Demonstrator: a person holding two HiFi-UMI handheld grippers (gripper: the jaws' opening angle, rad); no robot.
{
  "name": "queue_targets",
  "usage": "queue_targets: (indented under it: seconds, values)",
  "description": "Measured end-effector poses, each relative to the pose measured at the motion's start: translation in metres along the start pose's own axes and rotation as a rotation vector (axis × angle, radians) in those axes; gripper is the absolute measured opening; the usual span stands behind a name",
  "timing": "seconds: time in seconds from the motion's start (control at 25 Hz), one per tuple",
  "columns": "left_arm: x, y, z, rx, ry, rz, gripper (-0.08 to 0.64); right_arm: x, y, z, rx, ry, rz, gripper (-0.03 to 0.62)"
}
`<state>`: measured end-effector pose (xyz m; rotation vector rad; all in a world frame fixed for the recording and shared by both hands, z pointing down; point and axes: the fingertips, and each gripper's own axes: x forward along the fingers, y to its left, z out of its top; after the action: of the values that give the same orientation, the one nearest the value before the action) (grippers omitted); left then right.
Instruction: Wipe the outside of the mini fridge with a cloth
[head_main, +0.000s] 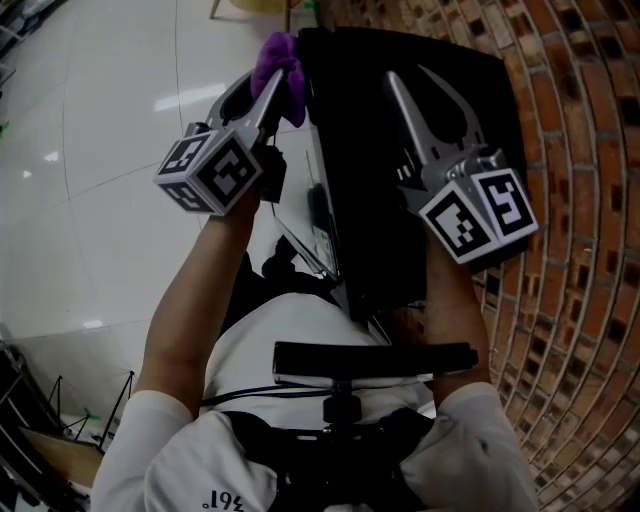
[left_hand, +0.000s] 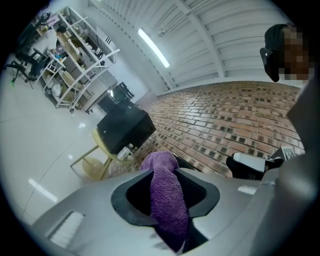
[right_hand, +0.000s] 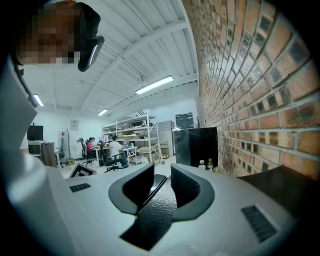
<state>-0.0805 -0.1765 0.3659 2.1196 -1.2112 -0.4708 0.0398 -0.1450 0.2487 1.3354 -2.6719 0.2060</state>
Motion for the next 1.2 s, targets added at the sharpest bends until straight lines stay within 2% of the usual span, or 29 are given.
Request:
queue_targets:
  seconds: [0.28,0.56,0.92,1.2]
  values:
    - [0.0,0.022,-0.029,-0.018,-0.023,0.017,0.12,0.001,0.003,0.0,-0.001,0.004,0.012,0.095]
    - [0.005,0.04,-0.042,0.008,-0.059,0.013,0.115,0.0,0.003,0.0,-0.002,0.005,0.017,0.094]
    - [0.003,0.083,-0.088,0.024,-0.001,0.09,0.112,0.001,0.005,0.0,-0.005,0.011,0.034,0.094]
    - [0.004,0.114,-0.123,0.005,0.043,0.127,0.109,0.002,0.007,0.0,-0.004,0.013,0.047,0.094]
